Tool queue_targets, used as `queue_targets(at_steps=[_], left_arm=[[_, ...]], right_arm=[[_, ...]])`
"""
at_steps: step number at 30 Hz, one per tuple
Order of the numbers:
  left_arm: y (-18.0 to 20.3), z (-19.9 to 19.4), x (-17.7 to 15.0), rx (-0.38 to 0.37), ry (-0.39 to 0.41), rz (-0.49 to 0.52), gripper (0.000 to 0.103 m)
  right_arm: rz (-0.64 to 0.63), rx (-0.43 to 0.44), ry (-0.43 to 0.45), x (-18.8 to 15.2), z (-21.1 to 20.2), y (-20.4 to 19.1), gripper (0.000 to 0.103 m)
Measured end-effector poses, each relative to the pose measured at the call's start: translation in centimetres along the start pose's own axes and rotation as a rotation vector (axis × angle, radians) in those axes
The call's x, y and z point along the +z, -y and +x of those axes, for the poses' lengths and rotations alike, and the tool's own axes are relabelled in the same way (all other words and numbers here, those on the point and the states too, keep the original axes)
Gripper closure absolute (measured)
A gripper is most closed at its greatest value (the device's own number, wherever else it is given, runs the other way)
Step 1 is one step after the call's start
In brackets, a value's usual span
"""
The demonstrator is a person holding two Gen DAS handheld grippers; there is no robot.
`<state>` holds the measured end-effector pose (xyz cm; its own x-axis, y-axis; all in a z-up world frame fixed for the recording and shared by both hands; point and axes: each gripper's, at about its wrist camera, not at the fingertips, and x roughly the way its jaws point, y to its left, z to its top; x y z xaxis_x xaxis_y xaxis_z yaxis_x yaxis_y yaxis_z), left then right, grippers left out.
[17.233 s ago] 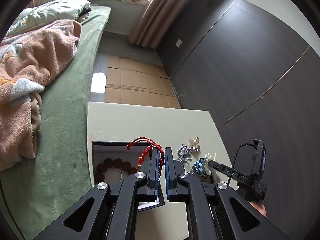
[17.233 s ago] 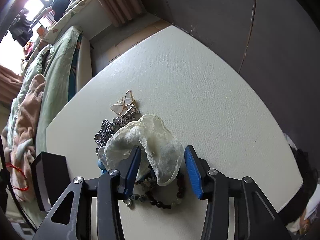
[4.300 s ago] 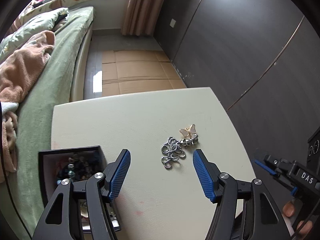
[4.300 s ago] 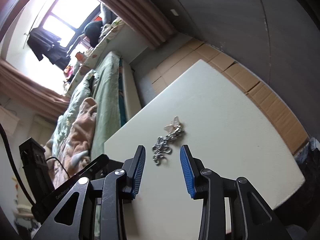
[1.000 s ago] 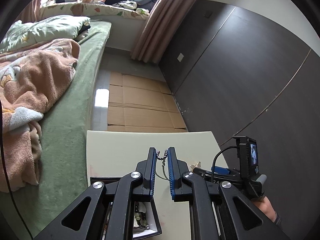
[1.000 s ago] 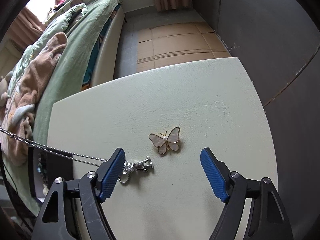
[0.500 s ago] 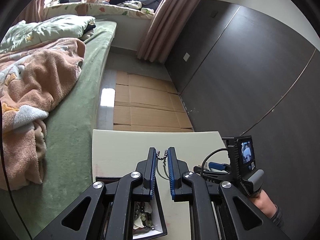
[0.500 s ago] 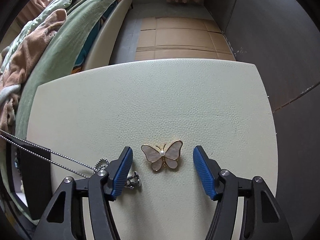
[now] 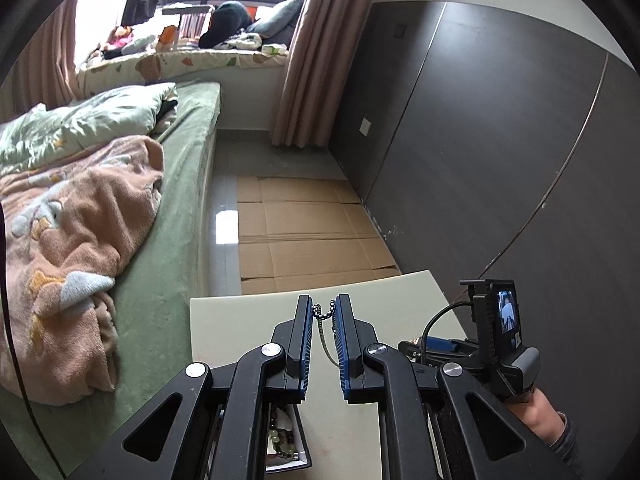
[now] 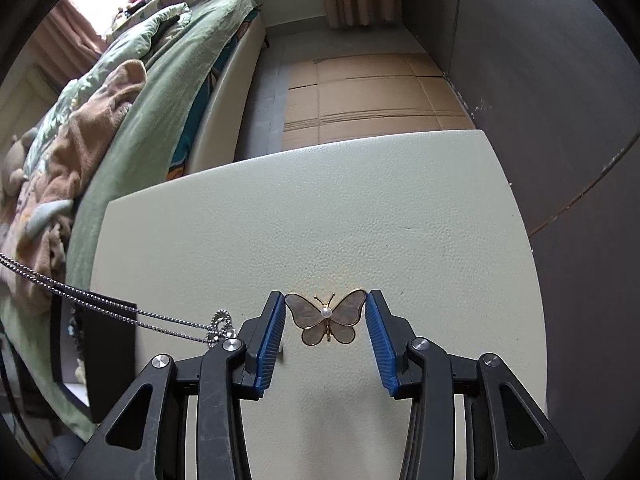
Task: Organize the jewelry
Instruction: 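Lower the chain into the box with the left gripper while the right carries the butterfly pendant over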
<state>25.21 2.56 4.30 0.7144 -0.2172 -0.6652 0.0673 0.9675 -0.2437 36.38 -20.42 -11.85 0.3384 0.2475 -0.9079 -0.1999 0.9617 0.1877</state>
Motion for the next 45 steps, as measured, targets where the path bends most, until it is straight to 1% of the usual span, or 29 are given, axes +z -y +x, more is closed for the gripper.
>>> queue_targets(at_steps=[3,9,15,17,18,19,22,26,33,36,39,43,45], left_arm=[[1.5,-1.8,1.2,0.019,0.037,0.04,0.091],[3.9,-5.3,3.2,0.062,0.105,0.099,0.092],[5.4,-9.1,5.0,0.112,0.18,0.141,0.093],[5.5,-10.2,5.6,0.125,0.201,0.145,0.093],[5.6,-10.9,5.9,0.129,0.212,0.146,0.095],[5.6,-11.5,6.1,0.135,0.222,0.148,0.101],[5.7,-13.1,6.6,0.144,0.245,0.148,0.101],[5.7,-15.2,7.4,0.177,0.282,0.157,0.101],[4.4,-18.6,8.6,0.215,0.341,0.155,0.101],[3.9,-19.4,8.6,0.218,0.35,0.149,0.101],[3.3,-19.3,8.5,0.218,0.349,0.149,0.101],[2.5,-18.5,7.5,0.201,0.317,0.132,0.101],[1.9,-17.6,6.9,0.205,0.298,0.126,0.101]], right_arm=[[0.0,0.039,0.017,-0.3,-1.0,-0.2,0.061],[-0.009,0.083,0.052,-1.2,-3.1,-0.9,0.061],[-0.008,0.142,0.1,-1.7,-5.0,-1.3,0.061],[-0.016,0.15,0.116,-2.0,-5.5,-1.7,0.061],[-0.021,0.157,0.123,-2.0,-5.7,-1.9,0.061],[-0.025,0.162,0.128,-2.1,-5.9,-2.1,0.061],[-0.034,0.179,0.135,-2.4,-6.2,-2.5,0.061],[-0.037,0.231,0.142,-2.7,-6.5,-3.2,0.061],[-0.079,0.273,0.162,-2.9,-7.1,-5.3,0.061],[-0.104,0.282,0.161,-3.1,-7.0,-6.2,0.061],[-0.125,0.294,0.156,-3.3,-6.9,-7.1,0.061],[-0.143,0.31,0.155,-3.7,-6.9,-8.0,0.061],[-0.154,0.313,0.156,-4.0,-7.0,-8.3,0.061]])
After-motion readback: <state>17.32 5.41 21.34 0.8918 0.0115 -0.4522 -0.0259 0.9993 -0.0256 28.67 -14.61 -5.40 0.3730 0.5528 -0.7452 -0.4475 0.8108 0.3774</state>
